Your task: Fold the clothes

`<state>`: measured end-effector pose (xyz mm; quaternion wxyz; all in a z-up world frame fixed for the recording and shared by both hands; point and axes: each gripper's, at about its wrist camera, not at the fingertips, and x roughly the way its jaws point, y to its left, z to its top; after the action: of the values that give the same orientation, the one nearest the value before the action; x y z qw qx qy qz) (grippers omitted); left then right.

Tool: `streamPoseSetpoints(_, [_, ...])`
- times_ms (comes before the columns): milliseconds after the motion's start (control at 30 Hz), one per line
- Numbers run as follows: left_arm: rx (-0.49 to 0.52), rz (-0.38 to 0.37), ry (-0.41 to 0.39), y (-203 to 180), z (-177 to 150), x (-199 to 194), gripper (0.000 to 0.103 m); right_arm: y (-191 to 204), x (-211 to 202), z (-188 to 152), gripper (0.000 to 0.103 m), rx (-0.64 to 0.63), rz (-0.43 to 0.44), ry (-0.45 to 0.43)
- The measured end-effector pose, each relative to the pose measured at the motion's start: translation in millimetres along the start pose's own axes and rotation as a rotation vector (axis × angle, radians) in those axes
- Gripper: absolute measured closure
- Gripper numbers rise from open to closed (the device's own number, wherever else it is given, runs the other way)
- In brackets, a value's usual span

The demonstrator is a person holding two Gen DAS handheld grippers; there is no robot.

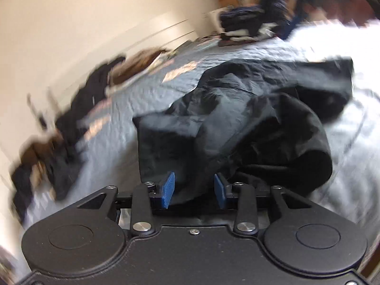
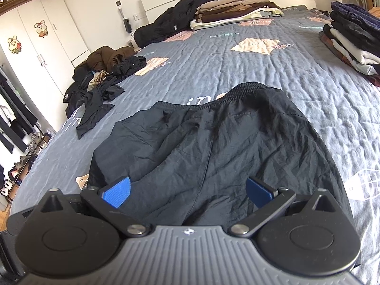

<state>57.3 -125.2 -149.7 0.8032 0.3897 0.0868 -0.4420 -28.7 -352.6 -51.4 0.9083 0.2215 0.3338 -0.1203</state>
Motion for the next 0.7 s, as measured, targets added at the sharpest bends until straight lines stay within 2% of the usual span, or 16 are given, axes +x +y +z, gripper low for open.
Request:
streamPoseSetpoints(100, [0.152,0.041,0.024,-20.8,-4.8,9.7,0.065,-1.2,2.9,0.1,0.0,0.001,-0.008,0.01])
streamPoseSetpoints(167, [0.235,0.04,0.024,-29.8,-6.3,10.5,0.065,-2.3,3.0,0.8,0.0,0.008,-0.005,0.011])
streamPoseSetpoints(200, [0.267,0.037,0.024,-32.8,-7.4,9.5,0.064,-2.5,2.2,1.1,0.0,0.008,-0.004,0.009])
streamPoseSetpoints(233, [0.297,0.033,0.024,-35.6,-8.7,8.2,0.056,-2.7,1.3,1.3,0.0,0.008,-0.003,0.007])
streamPoseSetpoints(300, [0.33,0.051,0.037,-37.2,-14.5,10.7,0.048,-3.5,-0.8,1.5,0.0,0.009,-0.001,-0.001])
streamPoseSetpoints(433, [0.413,0.122,0.044,-37.8,-23.8,24.9,0.048,-5.1,1.3,2.5,0.0,0.02,-0.005,0.004])
streamPoseSetpoints(500, [0.416,0.152,0.038,-33.4,-25.9,33.7,0.049,-4.1,3.1,2.1,0.0,0.016,-0.007,0.008])
streamPoseSetpoints(567, [0.372,0.152,0.021,-26.3,-23.7,39.3,0.067,-2.5,3.9,1.5,0.0,0.007,-0.008,0.01])
streamPoseSetpoints(600, [0.349,0.152,0.012,-22.7,-22.5,42.1,0.088,-1.8,4.3,1.2,0.0,0.003,-0.009,0.011])
streamPoseSetpoints(633, [0.32,0.151,0.0,-18.9,-19.7,43.0,0.095,-2.0,4.9,1.3,0.0,0.002,-0.01,0.012])
streamPoseSetpoints(667, [0.29,0.151,-0.013,-15.0,-16.6,43.4,0.096,-2.4,5.5,1.4,0.0,0.004,-0.011,0.013])
streamPoseSetpoints(700, [0.256,0.155,-0.028,-10.5,-12.2,40.2,0.102,-2.8,6.2,1.5,0.0,0.005,-0.012,0.014])
